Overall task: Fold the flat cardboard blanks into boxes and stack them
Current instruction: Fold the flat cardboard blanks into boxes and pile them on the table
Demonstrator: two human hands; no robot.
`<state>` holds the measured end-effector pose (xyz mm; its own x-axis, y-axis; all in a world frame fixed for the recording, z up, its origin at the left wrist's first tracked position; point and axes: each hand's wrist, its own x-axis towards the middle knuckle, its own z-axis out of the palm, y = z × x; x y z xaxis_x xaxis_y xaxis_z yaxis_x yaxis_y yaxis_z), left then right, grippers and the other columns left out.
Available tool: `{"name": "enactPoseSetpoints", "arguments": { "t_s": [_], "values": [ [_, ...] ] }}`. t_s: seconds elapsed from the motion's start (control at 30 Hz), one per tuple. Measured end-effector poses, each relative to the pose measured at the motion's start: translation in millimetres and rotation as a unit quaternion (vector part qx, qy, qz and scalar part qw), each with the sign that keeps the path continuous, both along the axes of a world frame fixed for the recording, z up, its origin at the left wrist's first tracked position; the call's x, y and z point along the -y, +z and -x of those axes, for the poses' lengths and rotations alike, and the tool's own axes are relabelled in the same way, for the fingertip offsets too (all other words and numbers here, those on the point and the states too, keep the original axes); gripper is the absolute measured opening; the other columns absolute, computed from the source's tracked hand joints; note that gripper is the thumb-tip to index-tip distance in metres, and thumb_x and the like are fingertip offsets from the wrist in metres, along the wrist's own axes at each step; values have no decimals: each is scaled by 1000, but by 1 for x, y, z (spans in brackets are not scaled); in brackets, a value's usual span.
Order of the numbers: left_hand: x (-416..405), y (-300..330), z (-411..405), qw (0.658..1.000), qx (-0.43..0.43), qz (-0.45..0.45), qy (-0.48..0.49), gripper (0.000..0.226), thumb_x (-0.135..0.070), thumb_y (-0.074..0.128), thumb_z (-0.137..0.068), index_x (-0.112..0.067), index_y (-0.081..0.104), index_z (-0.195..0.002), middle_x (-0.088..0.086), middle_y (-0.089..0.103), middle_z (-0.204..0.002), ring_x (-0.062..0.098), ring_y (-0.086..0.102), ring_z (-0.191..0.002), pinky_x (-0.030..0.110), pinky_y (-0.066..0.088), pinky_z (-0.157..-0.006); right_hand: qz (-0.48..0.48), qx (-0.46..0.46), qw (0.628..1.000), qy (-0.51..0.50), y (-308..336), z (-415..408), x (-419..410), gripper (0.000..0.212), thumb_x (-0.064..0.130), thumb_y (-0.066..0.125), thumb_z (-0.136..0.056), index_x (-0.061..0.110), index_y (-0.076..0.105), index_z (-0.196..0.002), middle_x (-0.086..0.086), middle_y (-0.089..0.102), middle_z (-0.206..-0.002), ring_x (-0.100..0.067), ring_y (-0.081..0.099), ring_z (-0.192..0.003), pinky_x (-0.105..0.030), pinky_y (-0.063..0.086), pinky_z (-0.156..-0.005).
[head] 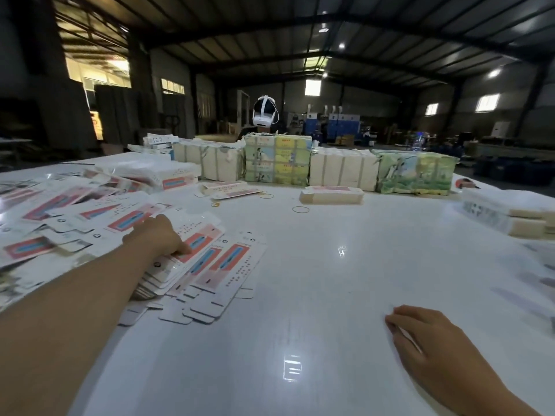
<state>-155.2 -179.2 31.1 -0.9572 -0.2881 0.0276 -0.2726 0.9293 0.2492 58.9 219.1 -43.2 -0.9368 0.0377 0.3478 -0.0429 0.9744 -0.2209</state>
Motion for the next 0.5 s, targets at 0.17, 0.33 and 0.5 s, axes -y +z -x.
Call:
{"name": "enactPoseSetpoints", "arguments": {
  "t_s": [0.17,0.33,0.5],
  "values": [
    [-8,-3,-3,997,-63,3,39,52,-44,80,-67,-8,54,-94,8,61,-89,24,58,-84,34,45,-71,3,1,1000,-1,2,0,3,31,30,51,-94,33,62,-123,19,52,-131,-3,41,-128,-16,28,-101],
    [-33,2,-15,968,-171,185,13,47,-42,70,-77,-17,44,-107,3,54,-98,18,49,-88,35,41,-77,8,-3,1000,6,3,0,5,34,33,47,-95,35,58,-127,22,48,-135,-2,38,-129,-16,27,-103],
    [-63,21,-39,973,-210,-16,-97,16,-22,61,-87,-21,48,-96,0,64,-93,15,61,-70,28,50,-57,15,-11,1000,11,2,2,5,32,33,43,-96,35,59,-124,20,47,-135,-5,38,-129,-22,31,-104]
  ]
}}
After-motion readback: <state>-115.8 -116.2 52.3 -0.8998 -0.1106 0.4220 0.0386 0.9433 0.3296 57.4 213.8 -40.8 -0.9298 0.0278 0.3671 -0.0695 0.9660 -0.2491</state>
